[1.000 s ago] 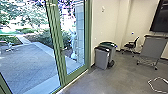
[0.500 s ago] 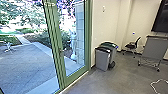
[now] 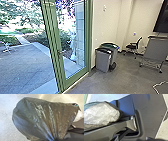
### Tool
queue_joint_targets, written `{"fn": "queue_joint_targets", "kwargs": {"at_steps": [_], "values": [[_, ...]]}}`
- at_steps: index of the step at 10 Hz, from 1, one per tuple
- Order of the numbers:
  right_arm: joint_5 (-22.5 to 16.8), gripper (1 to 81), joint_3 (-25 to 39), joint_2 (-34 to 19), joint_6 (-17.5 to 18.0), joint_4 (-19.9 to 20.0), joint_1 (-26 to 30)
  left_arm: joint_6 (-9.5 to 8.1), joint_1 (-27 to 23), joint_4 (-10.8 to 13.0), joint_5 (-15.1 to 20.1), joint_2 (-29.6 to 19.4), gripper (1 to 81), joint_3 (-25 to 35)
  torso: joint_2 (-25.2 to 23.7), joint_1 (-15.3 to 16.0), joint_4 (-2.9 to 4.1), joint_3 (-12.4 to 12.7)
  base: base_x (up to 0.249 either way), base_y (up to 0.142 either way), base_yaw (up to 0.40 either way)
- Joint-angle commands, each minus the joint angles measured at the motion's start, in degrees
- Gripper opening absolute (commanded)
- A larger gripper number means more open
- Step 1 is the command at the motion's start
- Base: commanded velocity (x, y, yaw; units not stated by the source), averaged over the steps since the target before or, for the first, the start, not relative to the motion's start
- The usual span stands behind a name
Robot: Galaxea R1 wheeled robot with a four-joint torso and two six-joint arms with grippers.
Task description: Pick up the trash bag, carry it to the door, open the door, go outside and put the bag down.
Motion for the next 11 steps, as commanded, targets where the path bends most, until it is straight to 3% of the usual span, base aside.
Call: {"fn": "queue_joint_targets", "kwargs": {"at_steps": [1,11], "values": [[-3.4,81.1,0.5,0.8,-0.4,-0.8,1.5,0.29,-2.8,1.0,3.1,0.2,1.0,0.0,0.0,0.0,0.00,0.0,0.152,0.000,0.000],[-3.3,81.1,0.5,0.8,-0.4,-1.0,1.6,0.29,-2.8,1.2,3.1,0.2,1.0,-0.1,0.0,0.0,0.00,0.0,0.152,0.000,0.000]]}}
